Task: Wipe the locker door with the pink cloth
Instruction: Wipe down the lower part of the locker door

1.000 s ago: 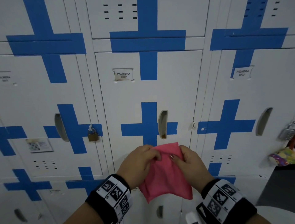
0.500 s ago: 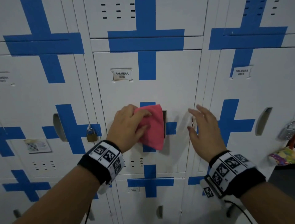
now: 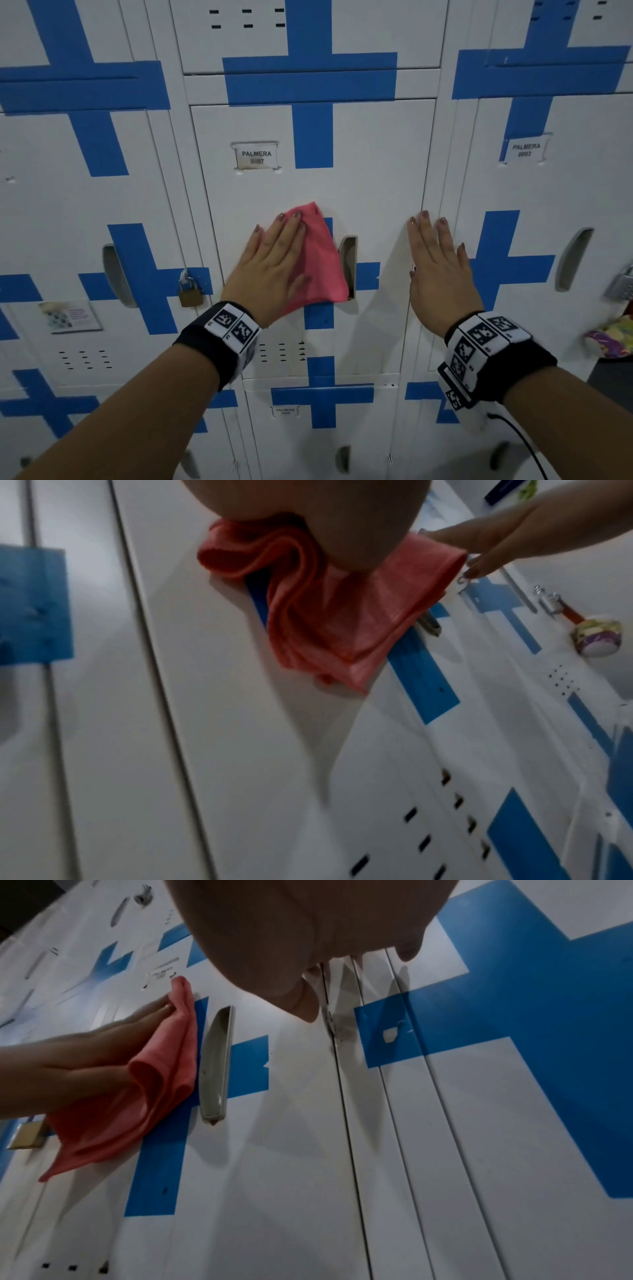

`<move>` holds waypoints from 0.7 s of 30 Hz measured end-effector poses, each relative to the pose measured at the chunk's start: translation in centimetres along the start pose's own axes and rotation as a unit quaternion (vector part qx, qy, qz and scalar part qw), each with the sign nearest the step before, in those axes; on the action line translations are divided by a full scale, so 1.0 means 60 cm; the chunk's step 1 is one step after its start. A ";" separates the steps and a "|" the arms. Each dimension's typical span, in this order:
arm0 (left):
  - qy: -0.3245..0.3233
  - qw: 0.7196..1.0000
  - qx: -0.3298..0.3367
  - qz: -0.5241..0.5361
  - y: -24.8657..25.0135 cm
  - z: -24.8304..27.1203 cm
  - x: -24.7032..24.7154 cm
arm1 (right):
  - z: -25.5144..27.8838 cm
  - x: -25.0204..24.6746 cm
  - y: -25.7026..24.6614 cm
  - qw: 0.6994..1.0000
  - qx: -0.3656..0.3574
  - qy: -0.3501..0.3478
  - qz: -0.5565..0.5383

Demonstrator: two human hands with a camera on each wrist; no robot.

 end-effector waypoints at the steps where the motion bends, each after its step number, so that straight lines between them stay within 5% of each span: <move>1: -0.005 1.000 0.003 0.016 -0.002 0.000 0.005 | 0.000 0.002 0.001 1.000 0.002 -0.002 -0.002; 21: -0.016 0.997 0.080 0.011 0.038 0.105 0.114 | -0.004 0.012 0.009 1.000 -0.004 -0.011 -0.020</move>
Point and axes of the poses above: each hand's wrist, its own z-axis away from the middle knuckle, its own x-axis out of the palm, y = z × x, the point moved 7 cm from there along -z, towards the middle knuckle, and after that the axes turned 2 degrees about -z, right-handed, at the moved point
